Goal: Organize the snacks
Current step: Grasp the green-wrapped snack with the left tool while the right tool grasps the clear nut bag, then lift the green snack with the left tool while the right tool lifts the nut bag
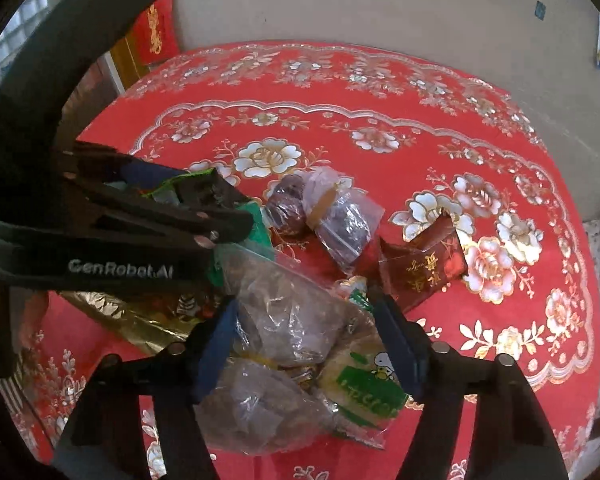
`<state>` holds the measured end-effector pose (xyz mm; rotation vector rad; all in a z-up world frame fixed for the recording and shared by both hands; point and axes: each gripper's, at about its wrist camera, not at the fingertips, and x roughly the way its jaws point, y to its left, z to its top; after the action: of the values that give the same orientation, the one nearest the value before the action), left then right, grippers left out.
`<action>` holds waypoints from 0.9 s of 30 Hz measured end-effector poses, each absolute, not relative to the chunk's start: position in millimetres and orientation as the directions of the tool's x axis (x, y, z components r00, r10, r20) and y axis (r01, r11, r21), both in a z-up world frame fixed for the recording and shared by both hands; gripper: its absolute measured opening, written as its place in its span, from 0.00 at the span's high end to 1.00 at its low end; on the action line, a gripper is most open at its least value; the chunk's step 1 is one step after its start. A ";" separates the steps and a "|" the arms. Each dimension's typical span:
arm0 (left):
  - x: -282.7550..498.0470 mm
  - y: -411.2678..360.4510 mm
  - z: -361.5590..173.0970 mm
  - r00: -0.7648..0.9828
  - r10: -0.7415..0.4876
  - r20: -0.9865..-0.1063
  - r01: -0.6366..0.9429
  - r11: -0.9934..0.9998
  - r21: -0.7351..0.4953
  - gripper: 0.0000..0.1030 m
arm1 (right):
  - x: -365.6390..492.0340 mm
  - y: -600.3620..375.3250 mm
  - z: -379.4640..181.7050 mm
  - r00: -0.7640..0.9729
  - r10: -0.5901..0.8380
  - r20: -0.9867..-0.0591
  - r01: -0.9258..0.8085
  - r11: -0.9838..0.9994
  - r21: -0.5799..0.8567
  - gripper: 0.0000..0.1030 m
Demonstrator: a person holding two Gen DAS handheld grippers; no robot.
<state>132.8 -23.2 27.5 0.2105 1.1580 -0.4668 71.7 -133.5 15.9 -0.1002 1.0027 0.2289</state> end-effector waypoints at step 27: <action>102.5 26.5 79.2 0.448 -0.323 -0.833 0.377 0.914 -0.151 0.71 | 27.5 -122.6 52.8 0.613 0.299 -0.731 -0.306 0.943 0.130 0.79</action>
<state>102.5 26.5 79.2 0.0589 1.0175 -0.4338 27.5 -122.6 52.8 -0.0082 0.8409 0.3489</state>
